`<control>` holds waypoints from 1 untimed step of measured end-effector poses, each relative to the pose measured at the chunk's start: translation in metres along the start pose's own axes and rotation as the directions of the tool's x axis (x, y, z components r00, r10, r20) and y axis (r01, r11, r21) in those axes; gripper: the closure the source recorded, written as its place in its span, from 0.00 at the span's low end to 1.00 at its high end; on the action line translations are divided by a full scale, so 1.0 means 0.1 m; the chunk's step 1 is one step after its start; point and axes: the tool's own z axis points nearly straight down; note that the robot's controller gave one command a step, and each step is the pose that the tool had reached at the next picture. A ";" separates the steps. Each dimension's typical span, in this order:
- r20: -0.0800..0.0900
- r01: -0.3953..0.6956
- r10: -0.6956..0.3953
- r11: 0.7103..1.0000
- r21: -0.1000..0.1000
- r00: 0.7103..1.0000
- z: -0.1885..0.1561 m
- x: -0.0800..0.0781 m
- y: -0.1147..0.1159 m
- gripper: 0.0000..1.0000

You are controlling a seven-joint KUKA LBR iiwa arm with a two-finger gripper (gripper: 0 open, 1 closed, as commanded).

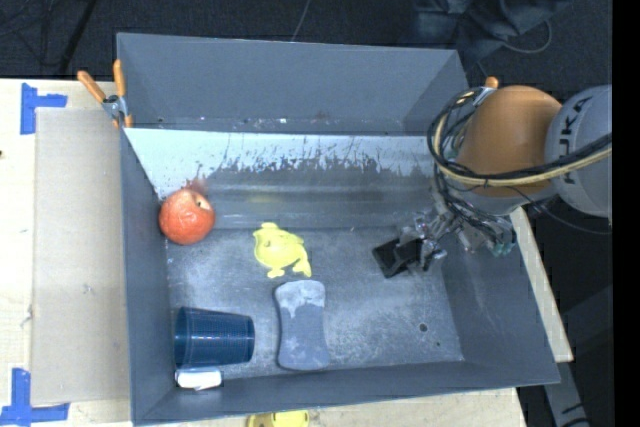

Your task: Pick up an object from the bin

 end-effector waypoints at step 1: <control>0.005 0.011 -0.011 1.000 -0.002 1.000 0.02 -0.37 0.02 1.00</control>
Offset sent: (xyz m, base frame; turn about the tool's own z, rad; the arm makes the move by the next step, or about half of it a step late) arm -0.0246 0.0107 0.1645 -0.0308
